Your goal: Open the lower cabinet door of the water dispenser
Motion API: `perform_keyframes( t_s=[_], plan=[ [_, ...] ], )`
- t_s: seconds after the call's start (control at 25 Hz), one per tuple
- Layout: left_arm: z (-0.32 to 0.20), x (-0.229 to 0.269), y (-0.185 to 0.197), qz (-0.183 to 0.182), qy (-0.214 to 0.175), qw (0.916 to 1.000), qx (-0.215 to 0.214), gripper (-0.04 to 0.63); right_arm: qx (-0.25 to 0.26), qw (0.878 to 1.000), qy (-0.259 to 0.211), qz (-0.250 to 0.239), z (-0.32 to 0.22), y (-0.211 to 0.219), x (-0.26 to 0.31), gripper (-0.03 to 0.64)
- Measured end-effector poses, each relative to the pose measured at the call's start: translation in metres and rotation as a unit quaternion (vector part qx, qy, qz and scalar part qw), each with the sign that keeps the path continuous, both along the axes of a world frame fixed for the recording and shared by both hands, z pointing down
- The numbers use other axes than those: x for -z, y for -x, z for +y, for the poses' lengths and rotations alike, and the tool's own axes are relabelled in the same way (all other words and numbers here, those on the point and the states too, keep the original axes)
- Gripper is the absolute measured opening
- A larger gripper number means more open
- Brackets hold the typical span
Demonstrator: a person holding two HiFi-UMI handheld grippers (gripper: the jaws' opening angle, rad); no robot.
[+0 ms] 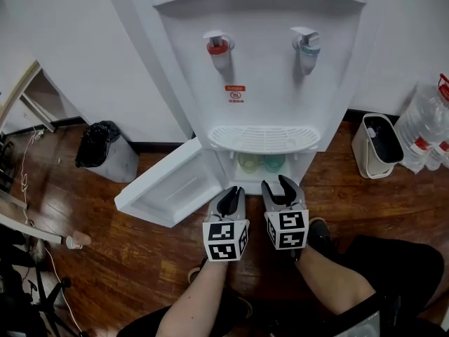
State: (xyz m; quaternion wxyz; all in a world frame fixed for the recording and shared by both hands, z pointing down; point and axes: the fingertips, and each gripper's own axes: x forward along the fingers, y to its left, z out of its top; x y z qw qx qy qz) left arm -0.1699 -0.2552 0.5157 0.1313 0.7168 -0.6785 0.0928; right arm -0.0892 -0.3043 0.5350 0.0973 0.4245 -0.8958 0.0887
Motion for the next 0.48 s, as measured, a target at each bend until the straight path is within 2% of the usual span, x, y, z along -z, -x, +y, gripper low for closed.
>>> perform_keyframes(
  t_s=[0.48],
  plan=[
    [-0.023, -0.031, 0.002, 0.014, 0.021, 0.9997, -0.002, 0.087, -0.03, 0.999, 0.02, 0.027, -0.02, -0.003, -0.036, 0.236]
  ],
)
